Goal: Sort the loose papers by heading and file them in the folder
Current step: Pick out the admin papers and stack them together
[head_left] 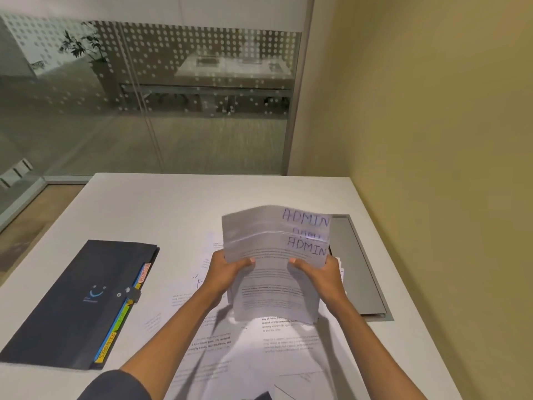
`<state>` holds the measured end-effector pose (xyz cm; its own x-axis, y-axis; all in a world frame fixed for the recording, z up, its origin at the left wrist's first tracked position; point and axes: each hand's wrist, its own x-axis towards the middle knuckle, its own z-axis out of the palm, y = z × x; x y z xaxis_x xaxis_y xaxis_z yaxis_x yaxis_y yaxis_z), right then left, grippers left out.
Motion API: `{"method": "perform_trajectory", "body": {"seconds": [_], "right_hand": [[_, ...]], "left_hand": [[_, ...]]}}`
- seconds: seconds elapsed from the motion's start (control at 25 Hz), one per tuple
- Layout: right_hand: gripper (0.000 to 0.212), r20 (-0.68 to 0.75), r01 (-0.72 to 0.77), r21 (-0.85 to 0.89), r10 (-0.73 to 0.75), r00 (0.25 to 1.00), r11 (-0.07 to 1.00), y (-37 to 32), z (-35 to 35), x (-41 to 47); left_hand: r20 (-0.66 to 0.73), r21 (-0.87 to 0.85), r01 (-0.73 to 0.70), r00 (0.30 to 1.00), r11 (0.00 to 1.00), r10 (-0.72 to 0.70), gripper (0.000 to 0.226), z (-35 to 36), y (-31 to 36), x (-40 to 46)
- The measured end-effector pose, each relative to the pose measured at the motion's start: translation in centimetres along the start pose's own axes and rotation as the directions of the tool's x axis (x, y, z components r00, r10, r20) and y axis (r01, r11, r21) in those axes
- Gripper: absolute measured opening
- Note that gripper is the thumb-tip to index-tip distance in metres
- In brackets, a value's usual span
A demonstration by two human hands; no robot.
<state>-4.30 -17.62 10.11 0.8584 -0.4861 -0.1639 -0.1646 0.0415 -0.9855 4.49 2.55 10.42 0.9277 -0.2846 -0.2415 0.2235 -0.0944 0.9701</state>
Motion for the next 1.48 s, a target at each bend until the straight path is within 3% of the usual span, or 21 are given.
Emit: {"method": "perform_trajectory", "body": {"seconds": [0.44, 0.64, 1.04, 1.2, 1.48], "right_hand": [[0.021, -0.050, 0.143, 0.051, -0.141, 0.989, 0.988, -1.7, -2.3, -0.6], [0.024, -0.033, 0.058, -0.015, -0.058, 0.998, 0.998, 0.7, -2.7, -1.2], [0.014, -0.070, 0.165, 0.086, -0.159, 0.985, 0.983, 0.6, -2.4, -2.2], [0.025, -0.026, 0.148, 0.100, -0.146, 0.989, 0.984, 0.6, -2.0, -1.9], [0.023, -0.063, 0.129, 0.049, -0.126, 0.990, 0.990, 0.8, -1.5, -1.6]], "left_hand": [[0.118, 0.028, -0.117, 0.987, 0.993, 0.113, 0.019, 1.2, 2.0, 0.4], [0.202, 0.149, -0.088, 0.978, 0.985, 0.057, 0.020, 0.8, 0.0, -0.2], [0.084, -0.024, -0.124, 0.988, 0.992, 0.126, 0.018, 0.9, 1.1, -0.5], [0.077, -0.005, -0.074, 0.994, 0.997, 0.074, 0.019, 0.8, 0.9, 0.0], [0.140, 0.016, -0.115, 0.984, 0.993, 0.111, 0.028, 1.2, 1.1, 0.1]]}}
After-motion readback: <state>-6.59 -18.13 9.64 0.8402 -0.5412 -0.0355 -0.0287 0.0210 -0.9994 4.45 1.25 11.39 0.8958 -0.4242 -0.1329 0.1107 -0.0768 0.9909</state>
